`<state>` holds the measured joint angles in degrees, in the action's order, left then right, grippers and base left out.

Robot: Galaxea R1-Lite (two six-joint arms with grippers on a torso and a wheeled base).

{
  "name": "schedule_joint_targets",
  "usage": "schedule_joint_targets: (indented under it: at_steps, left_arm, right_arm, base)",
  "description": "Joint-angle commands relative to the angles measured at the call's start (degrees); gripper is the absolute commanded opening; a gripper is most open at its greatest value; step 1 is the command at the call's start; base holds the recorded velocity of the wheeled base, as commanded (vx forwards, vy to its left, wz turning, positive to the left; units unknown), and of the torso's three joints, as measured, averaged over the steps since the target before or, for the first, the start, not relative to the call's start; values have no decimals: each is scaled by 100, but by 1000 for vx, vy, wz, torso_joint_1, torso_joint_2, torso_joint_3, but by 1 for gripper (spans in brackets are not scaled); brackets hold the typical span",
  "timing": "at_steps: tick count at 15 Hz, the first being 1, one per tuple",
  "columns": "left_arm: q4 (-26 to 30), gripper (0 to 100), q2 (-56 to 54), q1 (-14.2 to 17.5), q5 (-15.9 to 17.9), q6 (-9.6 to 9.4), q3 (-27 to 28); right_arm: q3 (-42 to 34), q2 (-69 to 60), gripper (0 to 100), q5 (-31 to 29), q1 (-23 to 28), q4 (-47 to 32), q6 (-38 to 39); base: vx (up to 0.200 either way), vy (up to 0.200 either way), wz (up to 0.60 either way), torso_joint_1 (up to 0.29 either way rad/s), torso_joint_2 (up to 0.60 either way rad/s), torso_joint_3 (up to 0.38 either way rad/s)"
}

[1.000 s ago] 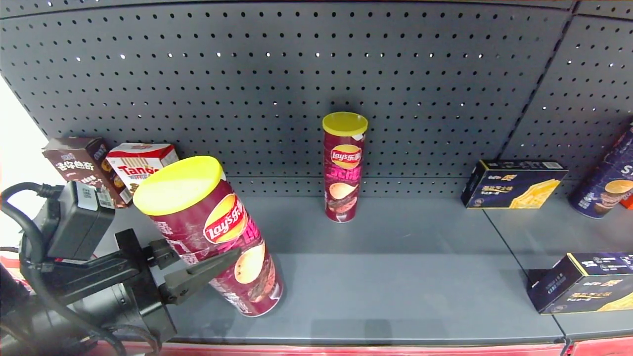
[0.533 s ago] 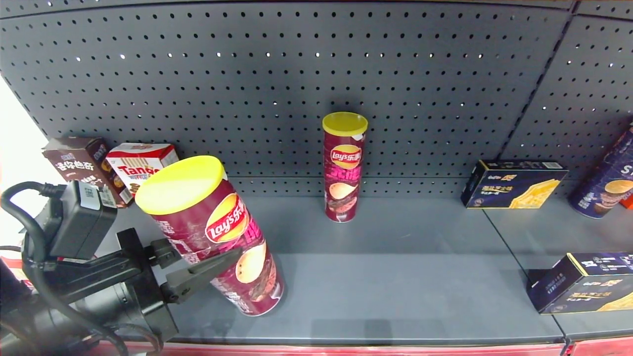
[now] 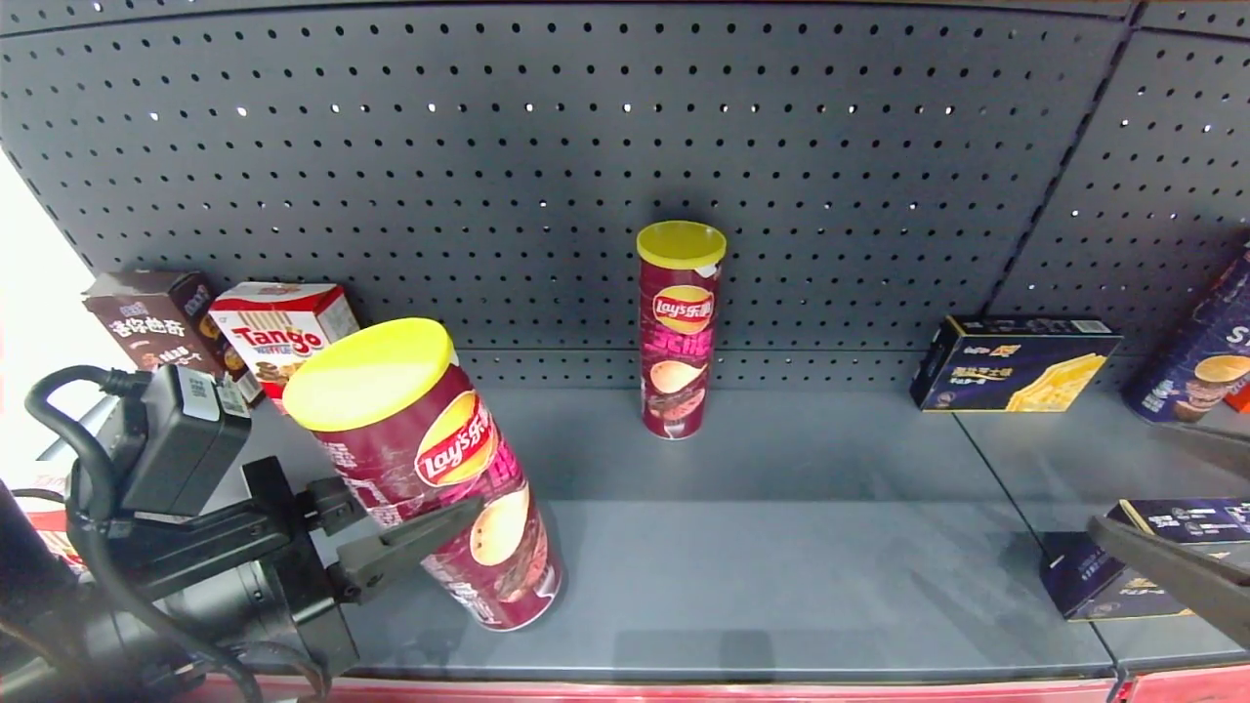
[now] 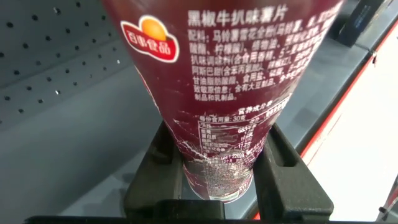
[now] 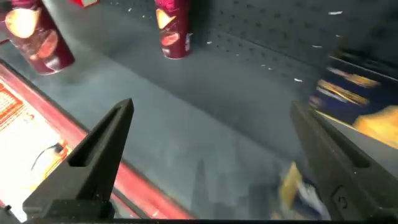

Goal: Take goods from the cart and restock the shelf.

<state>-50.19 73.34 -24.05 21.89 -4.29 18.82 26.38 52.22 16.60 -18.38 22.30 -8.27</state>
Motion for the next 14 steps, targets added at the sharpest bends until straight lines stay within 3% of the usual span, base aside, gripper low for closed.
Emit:
schedule_joint_targets:
  at_steps: [1,3,9,12,14]
  left_arm:
    - [0,0,14,15,-1,7,-10]
    - [0,0,14,76,-1,16,-19]
    - [0,0,40,94,-1,16,-19]
    - [-17,0,154,94,8,16,25]
    - [-8,0,154,85,8,16,16]
  right_arm:
    - [350,1492,100,317,-236,583,9]
    - [667,1949,100,616,-262,592,18]
    - [1027,2951,100,440,-236,1339,176]
    - [1335,3839,100,581,-210,2516,220]
    - [1510,4041,100,880,-253,2683,255]
  base:
    - [0,0,0,0,0,0]
    - [0,0,0,0,0,0]
    - [0,0,0,0,0,0]
    - [0,0,0,0,0,0]
    - [0,0,0,0,0,0]
